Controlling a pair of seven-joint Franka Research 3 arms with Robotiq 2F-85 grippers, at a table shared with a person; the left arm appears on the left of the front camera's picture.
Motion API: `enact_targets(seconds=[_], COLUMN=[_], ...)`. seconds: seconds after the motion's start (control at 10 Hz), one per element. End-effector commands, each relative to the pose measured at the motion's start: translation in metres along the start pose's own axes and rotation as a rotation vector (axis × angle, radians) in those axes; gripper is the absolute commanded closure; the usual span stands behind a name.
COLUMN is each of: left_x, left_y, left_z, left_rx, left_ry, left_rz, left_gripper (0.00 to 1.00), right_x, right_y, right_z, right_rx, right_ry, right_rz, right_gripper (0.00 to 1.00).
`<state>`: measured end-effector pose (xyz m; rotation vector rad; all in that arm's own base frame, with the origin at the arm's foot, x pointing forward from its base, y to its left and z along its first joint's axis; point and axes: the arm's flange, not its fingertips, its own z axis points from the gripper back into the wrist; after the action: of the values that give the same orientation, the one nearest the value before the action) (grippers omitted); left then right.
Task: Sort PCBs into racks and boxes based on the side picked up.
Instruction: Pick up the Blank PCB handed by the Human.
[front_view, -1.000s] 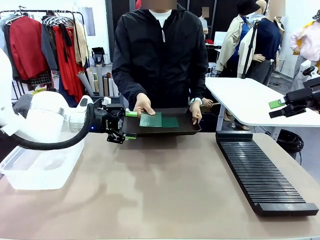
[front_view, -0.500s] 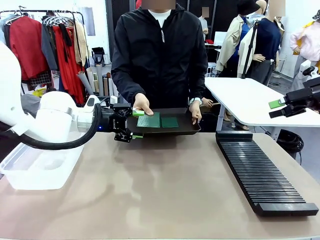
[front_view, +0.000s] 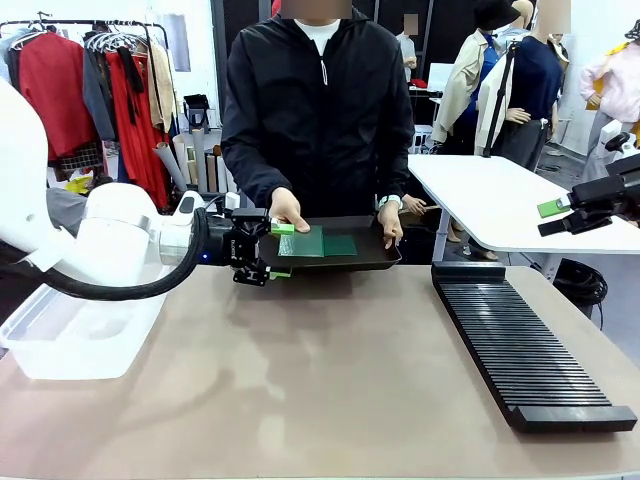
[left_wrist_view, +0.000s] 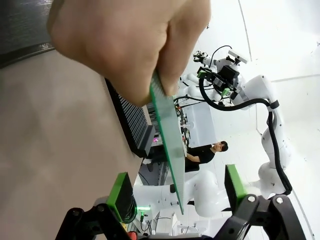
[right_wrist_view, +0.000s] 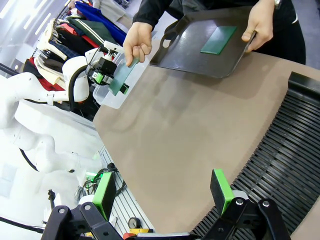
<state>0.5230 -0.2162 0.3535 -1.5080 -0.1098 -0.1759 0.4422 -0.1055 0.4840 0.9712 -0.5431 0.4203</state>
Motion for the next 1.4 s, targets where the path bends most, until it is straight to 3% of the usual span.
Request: enact_targets(seconds=[0.0,0.4,0.7,0.8,1.3], left_x=[-0.0006,-0.0004,0.0003,0.0004,0.0011], left_y=[-0.0007,-0.0005,-0.0001,0.0,0.0005], left_z=[0.0024,0.0018,0.0014,0.0013,0.0024], left_rx=[-0.011,-0.014,-0.011,-0.01,0.007], left_ry=[-0.028,-0.026,-0.037,-0.037,-0.007], left_rz=[-0.022,-0.021,-0.031,-0.033,-0.02], left_gripper=[0.15,0.57,0.93,1.0,1.0], right_x=[0.001,0.001,0.001,0.001,0.001], right_y=[0.0019,0.0019,0.0019,0.0019,0.0019], right_z=[-0.0006,-0.0006,-0.0006,-0.0006,-0.0006], right_rx=[0.001,0.001,0.001,0.001,0.001], right_ry=[0.001,0.001,0.001,0.001,0.001], right_rz=[0.004,0.004,0.004,0.004,0.004], right_gripper=[0.0,0.0,0.0,0.0,0.0])
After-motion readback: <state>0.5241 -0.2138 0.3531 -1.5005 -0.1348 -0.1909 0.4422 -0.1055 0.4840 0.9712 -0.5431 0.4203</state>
